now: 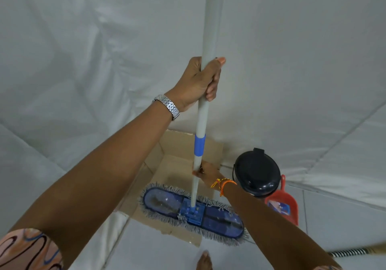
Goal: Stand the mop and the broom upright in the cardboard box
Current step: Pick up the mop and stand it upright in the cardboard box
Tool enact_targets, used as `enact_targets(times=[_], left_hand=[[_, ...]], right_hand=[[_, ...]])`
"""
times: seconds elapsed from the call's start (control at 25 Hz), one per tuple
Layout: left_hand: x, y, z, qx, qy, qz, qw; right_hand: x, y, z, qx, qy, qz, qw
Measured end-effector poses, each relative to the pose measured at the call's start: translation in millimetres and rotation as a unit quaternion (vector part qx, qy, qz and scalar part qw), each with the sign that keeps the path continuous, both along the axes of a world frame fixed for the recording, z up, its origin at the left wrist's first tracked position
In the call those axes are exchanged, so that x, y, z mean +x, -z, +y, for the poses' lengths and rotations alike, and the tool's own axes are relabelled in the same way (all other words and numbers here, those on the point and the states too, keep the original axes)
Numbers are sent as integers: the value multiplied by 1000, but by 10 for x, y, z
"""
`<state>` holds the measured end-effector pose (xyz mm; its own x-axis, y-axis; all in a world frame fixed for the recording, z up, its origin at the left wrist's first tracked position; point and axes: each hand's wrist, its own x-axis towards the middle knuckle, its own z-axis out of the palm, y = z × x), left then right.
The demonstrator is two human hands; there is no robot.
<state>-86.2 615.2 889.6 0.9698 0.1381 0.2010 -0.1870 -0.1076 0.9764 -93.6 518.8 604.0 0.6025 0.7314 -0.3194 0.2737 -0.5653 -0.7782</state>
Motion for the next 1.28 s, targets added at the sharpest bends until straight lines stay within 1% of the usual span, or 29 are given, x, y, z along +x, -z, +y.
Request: enact_targets(times=[0.12, 0.32, 0.52, 0.64, 0.76, 0.92, 1.12, 1.28], left_hand=[[285, 49, 433, -1, 7, -3, 1000], [763, 232, 1143, -10, -11, -11, 1000], [1118, 631, 1667, -19, -14, -16, 1000], [1354, 1045, 1940, -33, -18, -15, 999], [1524, 1504, 2158, -41, -20, -18, 999], [1747, 2018, 2405, -53, 4, -14, 998], [1932, 2420, 2572, -40, 30, -1, 999], [2024, 2539, 2627, -32, 29, 8, 999]], right_hand=[[266, 62, 481, 8, 13, 13, 1000], [710, 184, 1227, 1, 40, 2, 999], [1122, 509, 1731, -34, 54, 11, 998], [1373, 881, 1990, -42, 81, 22, 996], [1560, 1291, 2150, -59, 108, 31, 992], [1802, 1745, 2303, -60, 137, 45, 988], [1954, 2093, 2475, -79, 144, 49, 985], [2014, 2282, 2555, -91, 148, 58, 983]])
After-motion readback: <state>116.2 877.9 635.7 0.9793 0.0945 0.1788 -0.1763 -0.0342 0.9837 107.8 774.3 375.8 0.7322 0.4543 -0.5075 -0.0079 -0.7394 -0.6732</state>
